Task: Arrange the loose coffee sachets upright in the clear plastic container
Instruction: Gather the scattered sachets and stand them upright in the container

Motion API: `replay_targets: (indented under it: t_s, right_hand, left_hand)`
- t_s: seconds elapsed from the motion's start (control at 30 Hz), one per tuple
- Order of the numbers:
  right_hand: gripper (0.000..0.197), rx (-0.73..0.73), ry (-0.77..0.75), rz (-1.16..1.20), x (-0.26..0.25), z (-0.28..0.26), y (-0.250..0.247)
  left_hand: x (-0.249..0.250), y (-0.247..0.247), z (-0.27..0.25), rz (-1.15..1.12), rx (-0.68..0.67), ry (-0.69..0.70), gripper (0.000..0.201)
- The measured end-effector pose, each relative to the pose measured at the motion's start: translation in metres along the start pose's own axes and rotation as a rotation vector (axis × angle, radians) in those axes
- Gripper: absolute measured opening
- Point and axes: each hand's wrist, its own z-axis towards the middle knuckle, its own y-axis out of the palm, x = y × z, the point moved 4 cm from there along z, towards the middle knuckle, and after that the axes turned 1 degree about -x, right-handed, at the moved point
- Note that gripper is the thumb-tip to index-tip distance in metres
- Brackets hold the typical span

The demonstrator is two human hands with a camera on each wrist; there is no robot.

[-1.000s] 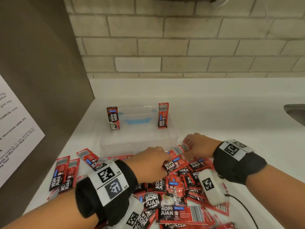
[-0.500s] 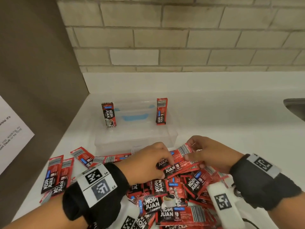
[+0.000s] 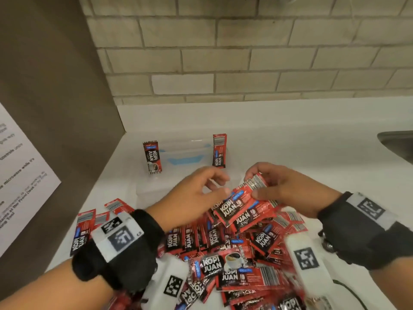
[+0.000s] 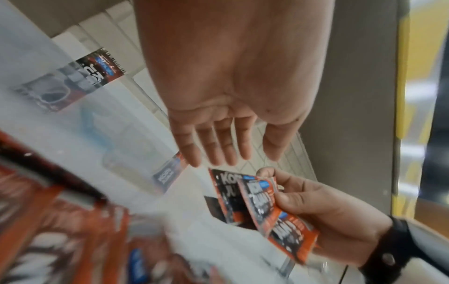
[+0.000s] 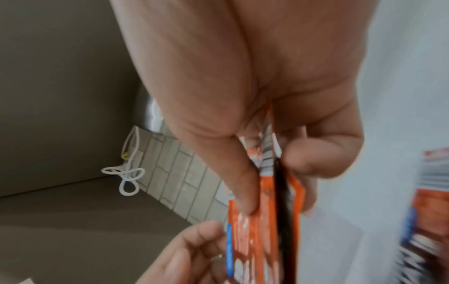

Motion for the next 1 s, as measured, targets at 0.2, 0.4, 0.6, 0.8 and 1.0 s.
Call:
replay_targets:
  t_s: [0.2,0.4,0.6,0.8,1.0]
  right_hand:
    - [0.022,-0.099,-0.142,-0.071,-0.036,0.018,0.014]
    - [0.043,0.152,-0.145,0.405,-0.032,0.036,0.036]
    - [0.025,0.064,-0.103,0.58,-0.022,0.04,0.069]
    - [0.025,0.213,-0.171,0.678,-0.027,0.054,0.057]
    - [0.031,0.188,-0.157,0.803,-0.035,0.062,0.043]
  left_hand:
    - [0.003,0.006,-0.008,-0.311,-0.203,-0.155,0.025]
    - [-0.014,0.0,-0.016,-0.612,0.052,-0.176,0.028]
    - [-0.019,-0.002,-0.015,-0.645,0.202,-0.135,0.028]
    - [-0.021,-0.013,-0.005,-0.683,0.353,-0.115,0.027]
    - [-0.024,-0.033,0.01,-0.704,0.399,-0.18,0.021]
